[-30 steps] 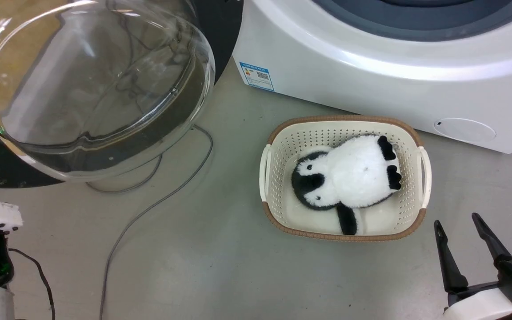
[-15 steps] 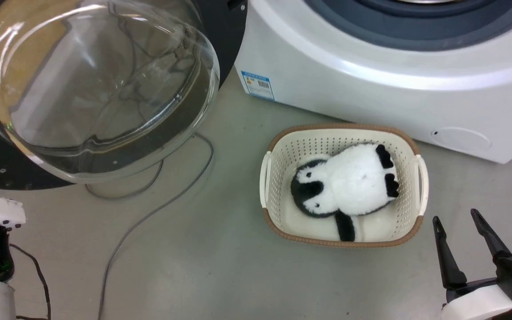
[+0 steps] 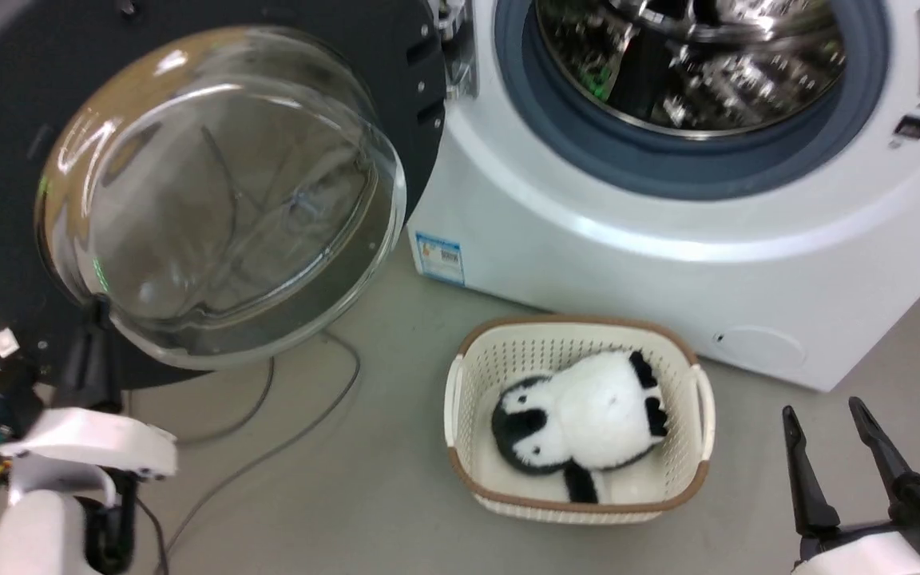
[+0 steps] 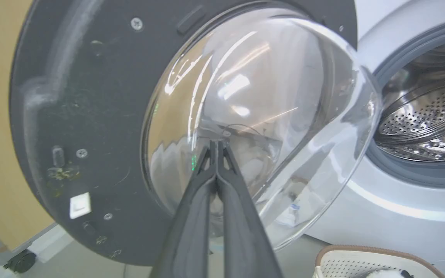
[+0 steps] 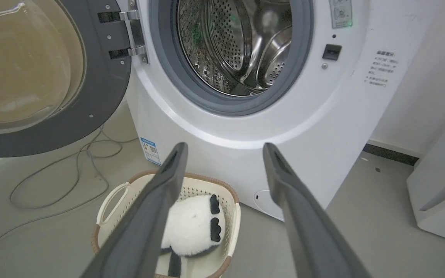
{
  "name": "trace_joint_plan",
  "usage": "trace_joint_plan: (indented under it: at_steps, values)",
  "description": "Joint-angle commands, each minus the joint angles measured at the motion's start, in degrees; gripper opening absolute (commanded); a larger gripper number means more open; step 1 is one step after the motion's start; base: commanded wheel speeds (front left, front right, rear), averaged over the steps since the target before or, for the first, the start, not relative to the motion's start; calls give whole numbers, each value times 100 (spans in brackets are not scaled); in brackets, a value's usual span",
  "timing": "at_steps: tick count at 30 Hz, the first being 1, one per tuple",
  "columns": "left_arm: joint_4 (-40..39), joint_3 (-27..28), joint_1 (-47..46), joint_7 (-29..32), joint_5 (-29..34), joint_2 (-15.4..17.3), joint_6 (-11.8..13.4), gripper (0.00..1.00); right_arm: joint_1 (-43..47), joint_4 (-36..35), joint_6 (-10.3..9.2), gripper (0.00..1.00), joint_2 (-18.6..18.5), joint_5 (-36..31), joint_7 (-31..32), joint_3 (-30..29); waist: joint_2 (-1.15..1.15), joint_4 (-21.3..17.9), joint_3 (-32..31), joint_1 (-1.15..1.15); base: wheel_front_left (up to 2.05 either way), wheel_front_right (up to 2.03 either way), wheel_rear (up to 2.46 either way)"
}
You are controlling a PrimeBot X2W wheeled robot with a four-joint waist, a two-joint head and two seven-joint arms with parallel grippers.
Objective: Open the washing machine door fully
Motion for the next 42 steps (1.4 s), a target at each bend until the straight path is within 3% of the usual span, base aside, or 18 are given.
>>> trace_joint_plan:
  at_steps: [1, 8, 17, 36, 37, 38, 39, 42]
  values:
    - [-195, -116, 164, 56, 37, -57, -37, 0, 70, 3, -4, 100, 32, 52, -57, -21, 0, -110, -282, 0, 0, 0, 0]
    - [-1043, -680, 731, 383, 63, -335, -65, 0, 152, -134, -4, 100, 49, 147, -172, 83, 0, -394, -695, 0, 0, 0, 0]
    - [-1449, -926, 1455, 426, 23, -676, 91, 0, 365, -532, -4, 100, 61, 287, -229, 388, 0, -959, -1009, 0, 0, 0, 0]
    - [-855, -1546, 2000, -45, 409, -943, 213, 0, 582, -553, -4, 100, 64, 556, -211, 438, 0, -1613, -999, 0, 0, 0, 0]
    - [-819, -1570, 2004, -56, 424, -955, 222, 19, 598, -528, -4, 100, 64, 559, -214, 431, 0, -1626, -998, 0, 0, 0, 0]
    - [-790, -1587, 2005, -67, 438, -968, 238, 84, 616, -501, -4, 100, 64, 562, -215, 419, 0, -1637, -998, 0, 0, 0, 0]
    - [-753, -1599, 2007, -77, 444, -983, 255, 100, 631, -475, -4, 100, 64, 563, -218, 410, 0, -1646, -997, 0, 0, 0, 0]
    - [-685, -1629, 2005, -94, 485, -998, 281, 100, 652, -422, -4, 100, 64, 571, -223, 394, 0, -1663, -994, 0, 0, 0, 0]
